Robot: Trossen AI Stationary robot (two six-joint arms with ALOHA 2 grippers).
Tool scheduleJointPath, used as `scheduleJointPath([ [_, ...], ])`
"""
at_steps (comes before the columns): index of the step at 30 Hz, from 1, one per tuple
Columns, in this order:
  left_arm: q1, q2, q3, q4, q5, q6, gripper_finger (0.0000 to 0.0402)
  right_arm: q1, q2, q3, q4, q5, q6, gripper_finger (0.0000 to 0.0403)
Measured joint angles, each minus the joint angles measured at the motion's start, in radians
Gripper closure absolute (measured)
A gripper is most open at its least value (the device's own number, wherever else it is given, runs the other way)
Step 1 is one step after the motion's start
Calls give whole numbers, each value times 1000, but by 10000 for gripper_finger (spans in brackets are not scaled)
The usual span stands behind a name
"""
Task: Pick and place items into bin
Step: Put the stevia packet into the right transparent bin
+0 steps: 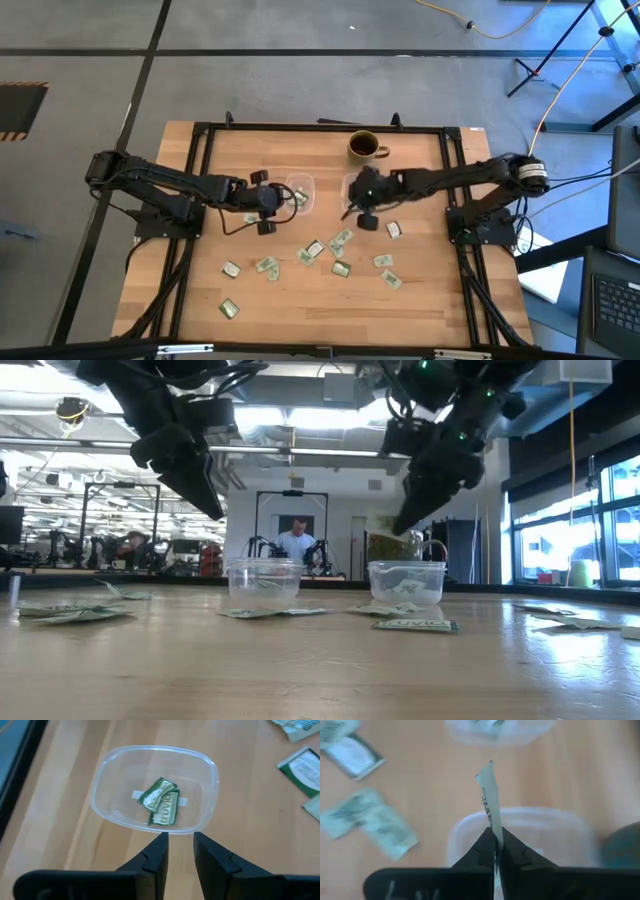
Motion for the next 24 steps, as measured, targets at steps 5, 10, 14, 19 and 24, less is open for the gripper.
scheduleJointPath([
  [5,0,0,0,-24,1,-2,318,-58,35,4,-55,-39,16,397],
  [10,0,1,0,-26,9,-2,319,-84,62,4,-92,-40,21,397],
  [14,0,1,0,-36,59,-16,315,-86,66,4,-98,-42,19,397],
  [19,-1,1,0,-120,100,-78,310,-86,66,4,-106,-42,17,393],
  [24,-1,1,0,-222,108,-126,300,-86,66,4,-120,-42,17,366],
])
